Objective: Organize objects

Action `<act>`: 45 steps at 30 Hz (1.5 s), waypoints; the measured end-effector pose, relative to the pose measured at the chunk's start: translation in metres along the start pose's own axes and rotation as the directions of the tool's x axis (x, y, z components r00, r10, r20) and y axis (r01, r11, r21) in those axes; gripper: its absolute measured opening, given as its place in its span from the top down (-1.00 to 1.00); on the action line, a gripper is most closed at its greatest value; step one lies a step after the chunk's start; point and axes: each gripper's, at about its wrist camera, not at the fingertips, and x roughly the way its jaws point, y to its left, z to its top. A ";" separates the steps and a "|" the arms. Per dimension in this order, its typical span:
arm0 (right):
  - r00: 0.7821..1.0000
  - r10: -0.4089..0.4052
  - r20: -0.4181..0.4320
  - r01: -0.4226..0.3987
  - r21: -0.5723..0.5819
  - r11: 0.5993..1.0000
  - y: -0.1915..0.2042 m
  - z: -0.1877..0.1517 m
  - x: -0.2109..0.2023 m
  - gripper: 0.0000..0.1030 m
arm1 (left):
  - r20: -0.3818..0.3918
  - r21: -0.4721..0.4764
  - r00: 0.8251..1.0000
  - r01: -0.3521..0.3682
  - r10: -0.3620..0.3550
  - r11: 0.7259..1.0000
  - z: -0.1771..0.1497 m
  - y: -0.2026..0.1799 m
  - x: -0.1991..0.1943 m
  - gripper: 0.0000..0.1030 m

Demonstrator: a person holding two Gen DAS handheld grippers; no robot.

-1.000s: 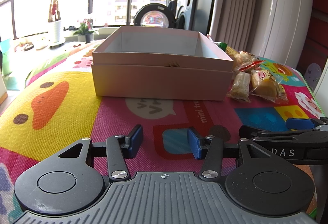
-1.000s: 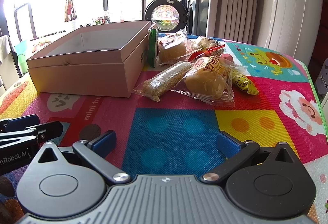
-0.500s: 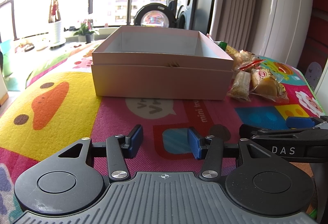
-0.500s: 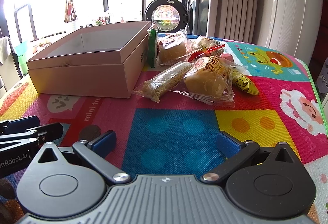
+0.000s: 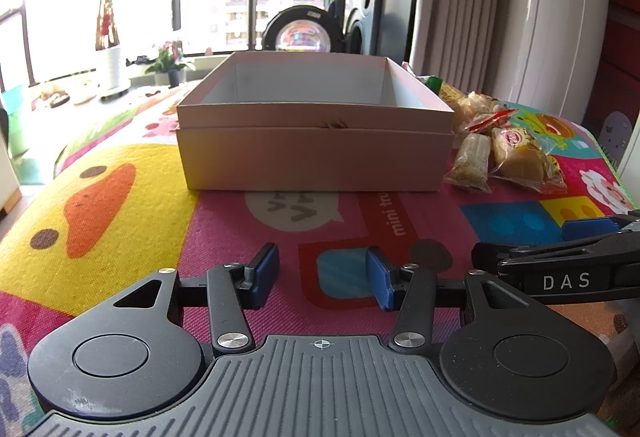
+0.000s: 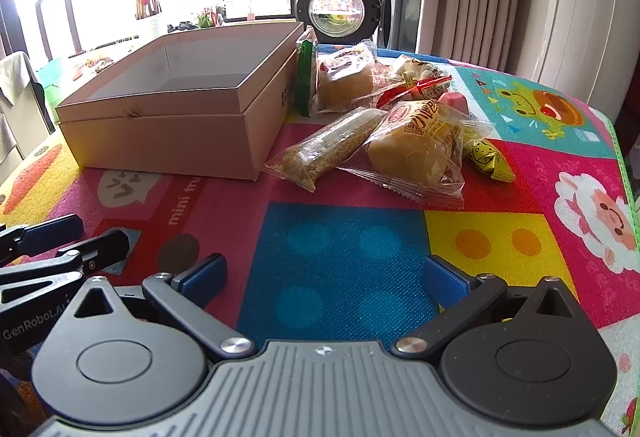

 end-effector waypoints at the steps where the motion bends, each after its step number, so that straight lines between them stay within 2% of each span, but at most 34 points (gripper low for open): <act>1: 1.000 -0.002 0.000 0.002 -0.001 1.000 0.000 0.000 0.000 -1.00 | 0.000 -0.003 1.000 0.002 -0.002 1.000 0.000 0.001 0.000 -0.03; 19: 1.000 0.000 0.012 0.000 0.004 1.000 -0.001 -0.002 -0.001 -1.00 | 0.003 -0.024 1.000 0.017 -0.017 1.000 0.000 0.005 0.000 -0.03; 39: 1.000 0.000 -0.021 0.000 -0.016 1.000 0.000 0.003 0.001 -1.00 | -0.002 0.025 1.000 -0.020 0.020 0.999 0.000 -0.003 0.000 -0.03; 41: 1.000 0.006 -0.029 -0.006 -0.012 1.000 -0.001 0.005 0.001 -1.00 | 0.000 0.012 1.000 -0.008 0.008 1.000 0.000 0.000 -0.001 -0.02; 45: 0.999 0.025 -0.038 -0.024 0.021 0.999 -0.002 0.009 -0.003 -1.00 | -0.014 -0.018 0.997 0.071 -0.071 0.997 0.009 0.016 -0.005 0.00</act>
